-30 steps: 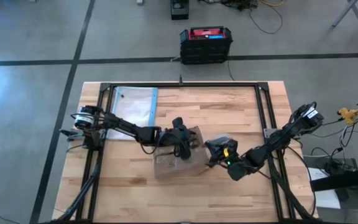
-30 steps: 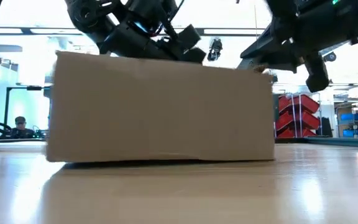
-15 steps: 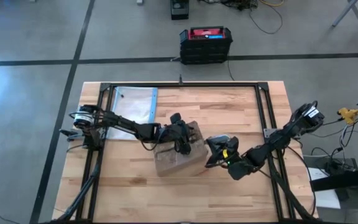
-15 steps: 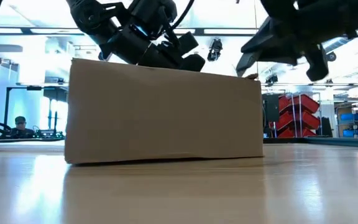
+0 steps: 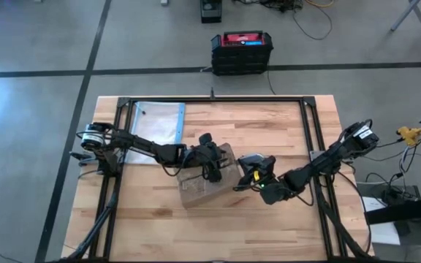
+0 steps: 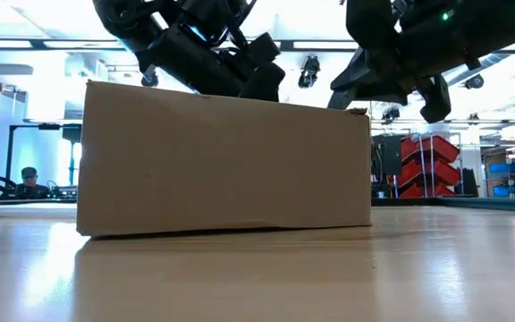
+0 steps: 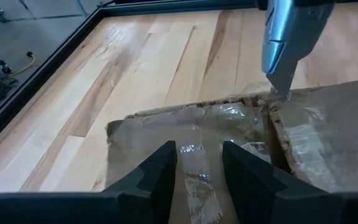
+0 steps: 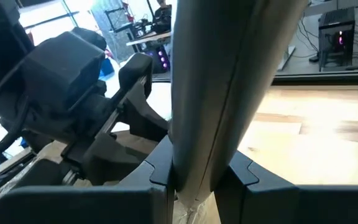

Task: Pack items into zip bag
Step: Open the brown box using the silver cutter blade

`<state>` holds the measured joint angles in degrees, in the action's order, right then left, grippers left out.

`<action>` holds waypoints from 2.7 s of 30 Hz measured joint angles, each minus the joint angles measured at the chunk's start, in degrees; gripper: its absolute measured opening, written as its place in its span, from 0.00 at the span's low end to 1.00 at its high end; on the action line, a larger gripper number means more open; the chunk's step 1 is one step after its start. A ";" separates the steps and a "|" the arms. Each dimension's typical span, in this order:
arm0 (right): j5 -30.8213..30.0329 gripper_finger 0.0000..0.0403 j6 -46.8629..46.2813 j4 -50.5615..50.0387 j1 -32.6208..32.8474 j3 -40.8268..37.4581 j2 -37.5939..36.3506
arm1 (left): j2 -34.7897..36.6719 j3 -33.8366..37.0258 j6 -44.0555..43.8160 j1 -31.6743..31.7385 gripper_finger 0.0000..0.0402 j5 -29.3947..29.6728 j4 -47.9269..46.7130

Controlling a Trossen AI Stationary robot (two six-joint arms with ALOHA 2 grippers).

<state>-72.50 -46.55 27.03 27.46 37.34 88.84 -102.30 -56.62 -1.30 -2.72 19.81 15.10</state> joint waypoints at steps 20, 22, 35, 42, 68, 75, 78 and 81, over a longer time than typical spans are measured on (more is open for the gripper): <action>0.84 0.13 2.99 -1.44 -2.00 1.77 1.06 | 0.24 -0.22 -0.05 0.03 0.30 0.55 -1.21; 1.05 0.13 1.75 -1.21 -2.00 1.81 1.90 | 0.24 -0.22 -0.23 0.11 0.30 0.57 -1.52; 1.60 0.13 0.10 -1.86 0.94 2.58 2.36 | 0.50 -0.15 -3.93 0.96 0.30 1.30 -6.39; 1.66 0.13 0.02 -1.88 2.02 3.07 2.36 | 0.48 0.02 -4.35 1.01 0.30 1.70 -6.90; 0.52 0.13 -0.57 -1.47 3.53 4.09 2.05 | 0.37 0.17 -5.30 1.41 0.30 4.29 -8.58; -4.19 0.13 0.65 -2.61 7.31 4.28 1.05 | 0.35 0.17 -5.23 1.42 0.30 4.13 -8.82; -4.11 0.13 1.19 -2.22 9.61 4.59 -0.19 | 0.47 0.17 -5.29 1.59 0.30 4.85 -9.10; -6.11 0.13 2.51 -3.27 10.41 4.41 -0.74 | 0.82 0.20 -5.21 1.60 0.30 4.73 -9.06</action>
<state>-78.61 -44.05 23.76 37.86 41.76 88.10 -101.48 -56.42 -6.51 -1.13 24.55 6.04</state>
